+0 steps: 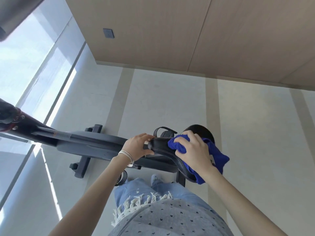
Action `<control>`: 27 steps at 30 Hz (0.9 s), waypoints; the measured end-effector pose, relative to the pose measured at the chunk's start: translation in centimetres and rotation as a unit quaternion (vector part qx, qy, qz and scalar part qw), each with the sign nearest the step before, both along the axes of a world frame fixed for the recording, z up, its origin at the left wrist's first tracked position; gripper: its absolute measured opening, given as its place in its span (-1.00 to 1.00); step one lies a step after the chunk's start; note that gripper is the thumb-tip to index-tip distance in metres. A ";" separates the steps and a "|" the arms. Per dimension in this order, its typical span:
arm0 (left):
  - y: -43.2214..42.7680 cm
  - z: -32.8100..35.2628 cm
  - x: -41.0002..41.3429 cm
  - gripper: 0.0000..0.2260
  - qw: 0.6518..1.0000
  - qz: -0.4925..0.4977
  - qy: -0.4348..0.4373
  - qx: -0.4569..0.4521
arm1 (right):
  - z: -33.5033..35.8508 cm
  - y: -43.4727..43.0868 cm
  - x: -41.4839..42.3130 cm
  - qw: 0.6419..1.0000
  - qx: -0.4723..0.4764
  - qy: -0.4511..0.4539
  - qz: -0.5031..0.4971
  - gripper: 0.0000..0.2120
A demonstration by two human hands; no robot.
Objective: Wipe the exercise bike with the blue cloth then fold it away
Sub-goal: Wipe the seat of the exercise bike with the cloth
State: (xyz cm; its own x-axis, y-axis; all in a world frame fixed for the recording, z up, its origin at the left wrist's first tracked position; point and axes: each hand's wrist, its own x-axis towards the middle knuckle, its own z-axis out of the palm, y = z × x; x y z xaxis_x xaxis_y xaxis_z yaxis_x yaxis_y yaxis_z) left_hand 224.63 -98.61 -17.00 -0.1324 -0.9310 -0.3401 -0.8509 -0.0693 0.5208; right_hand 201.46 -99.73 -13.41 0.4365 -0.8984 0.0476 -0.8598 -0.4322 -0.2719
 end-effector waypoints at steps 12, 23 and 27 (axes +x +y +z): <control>2.5 1.1 2.5 -0.37 0.997 0.061 -0.024 0.043 | -0.2 -1.4 9.5 0.990 0.036 0.042 0.127 -0.73; 1.7 2.3 -2.1 -0.35 0.999 -0.031 -0.011 -0.032 | 0.7 -4.6 -5.1 0.997 -0.005 0.073 -0.021 -0.72; 0.9 2.2 -4.4 -0.36 0.997 -0.054 -0.013 -0.055 | -0.5 -7.3 -11.8 0.976 0.075 0.125 -0.160 -0.76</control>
